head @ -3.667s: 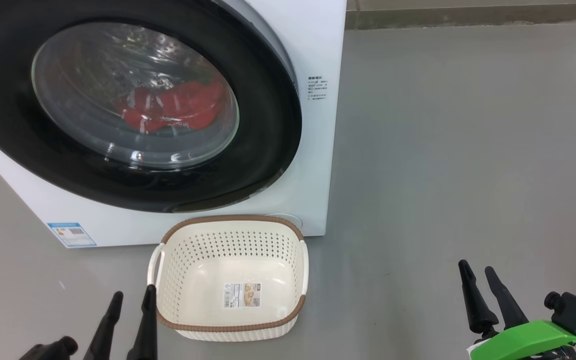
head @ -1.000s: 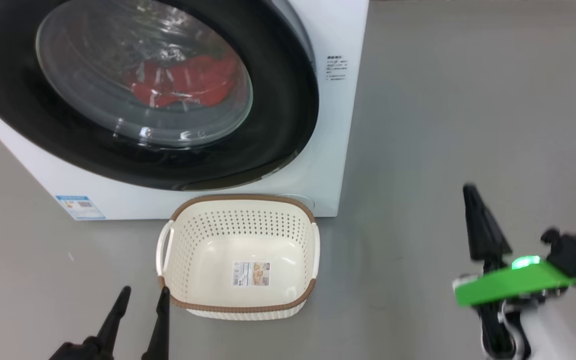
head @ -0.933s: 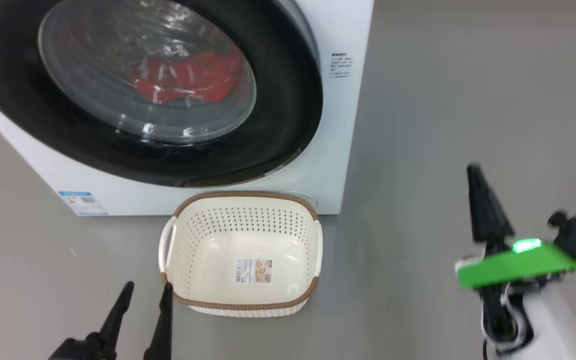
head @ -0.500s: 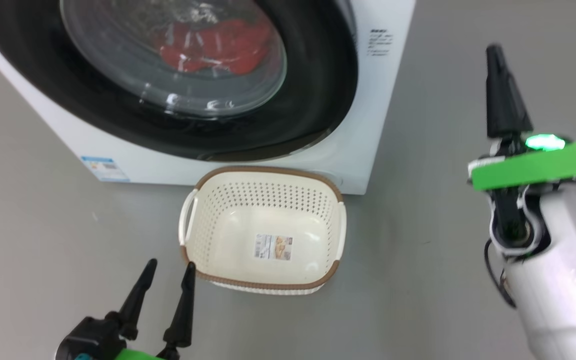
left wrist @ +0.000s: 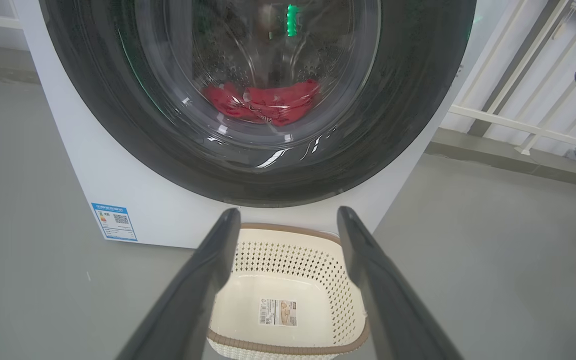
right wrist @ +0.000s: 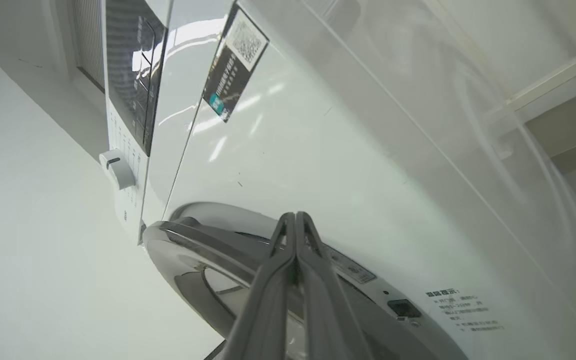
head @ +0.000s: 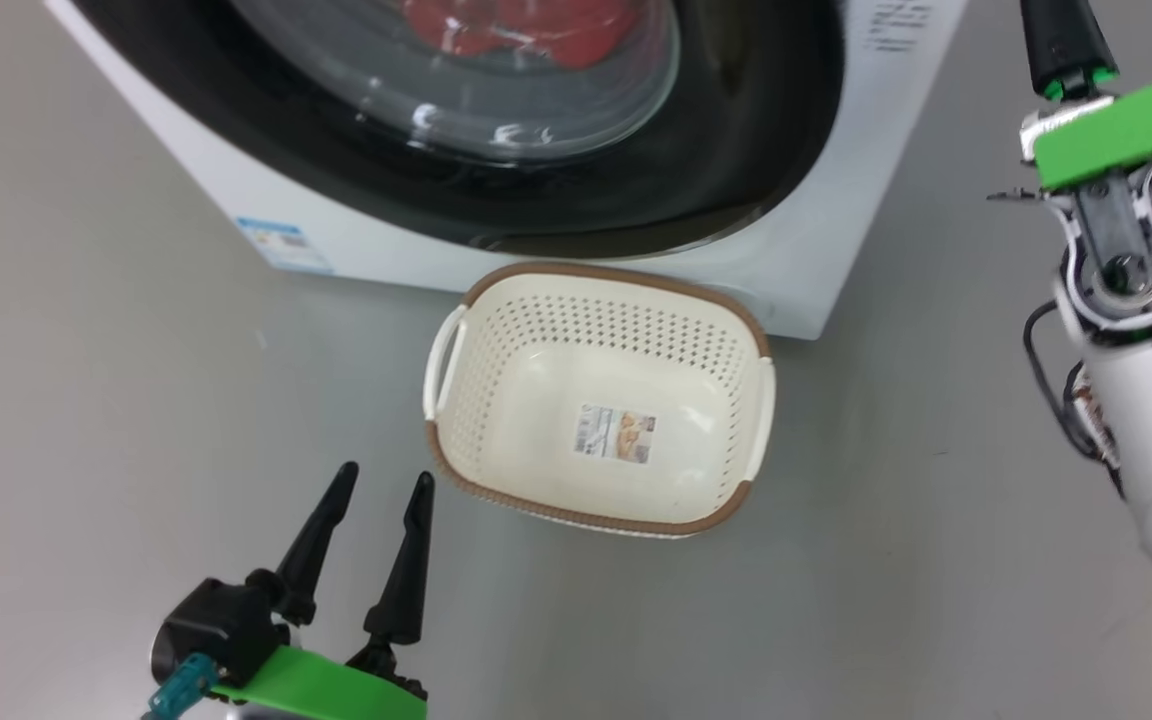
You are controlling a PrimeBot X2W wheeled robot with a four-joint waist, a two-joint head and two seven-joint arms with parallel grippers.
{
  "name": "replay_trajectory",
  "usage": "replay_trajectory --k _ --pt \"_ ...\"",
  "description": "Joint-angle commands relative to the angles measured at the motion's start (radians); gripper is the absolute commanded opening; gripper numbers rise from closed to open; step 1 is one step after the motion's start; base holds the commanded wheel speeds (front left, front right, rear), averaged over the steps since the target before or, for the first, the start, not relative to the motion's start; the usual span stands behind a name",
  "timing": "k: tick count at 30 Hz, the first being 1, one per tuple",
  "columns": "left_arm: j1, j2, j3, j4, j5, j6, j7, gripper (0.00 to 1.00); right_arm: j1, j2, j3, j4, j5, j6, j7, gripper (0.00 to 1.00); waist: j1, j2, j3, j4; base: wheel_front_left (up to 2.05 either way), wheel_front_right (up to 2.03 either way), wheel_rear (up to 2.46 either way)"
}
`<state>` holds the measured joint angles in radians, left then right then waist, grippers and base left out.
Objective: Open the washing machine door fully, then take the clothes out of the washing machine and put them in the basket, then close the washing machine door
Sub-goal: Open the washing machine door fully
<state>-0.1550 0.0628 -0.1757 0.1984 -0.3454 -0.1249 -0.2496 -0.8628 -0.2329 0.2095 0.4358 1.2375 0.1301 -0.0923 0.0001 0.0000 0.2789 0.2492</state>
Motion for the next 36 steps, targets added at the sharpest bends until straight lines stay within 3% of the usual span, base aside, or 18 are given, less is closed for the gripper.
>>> replay_trajectory --k 1,12,19,36 --pt "-0.027 0.010 0.026 -0.017 -0.008 -0.006 -0.012 1.00 -0.026 0.002 0.022 -0.014 0.027 0.001 0.026 0.00 0.0000 0.0000 0.033 0.036 0.00 0.00 0.00" --pt "-0.056 0.005 0.008 -0.008 -0.026 -0.006 -0.012 1.00 -0.129 -0.057 0.080 0.065 0.226 0.001 0.286 0.00 0.0000 0.0000 0.082 0.079 0.00 0.00 0.00" --pt "-0.066 0.004 0.000 -0.009 -0.030 -0.006 -0.012 1.00 -0.179 -0.063 0.049 0.120 0.321 0.001 0.374 0.00 0.0000 0.0000 0.097 0.083 0.00 0.00 0.00" --pt "-0.092 0.001 -0.014 -0.004 -0.047 -0.006 -0.012 1.00 -0.298 -0.049 0.087 0.292 0.375 0.001 0.585 0.00 0.0000 0.0000 0.129 0.099 0.00 0.00 0.00"
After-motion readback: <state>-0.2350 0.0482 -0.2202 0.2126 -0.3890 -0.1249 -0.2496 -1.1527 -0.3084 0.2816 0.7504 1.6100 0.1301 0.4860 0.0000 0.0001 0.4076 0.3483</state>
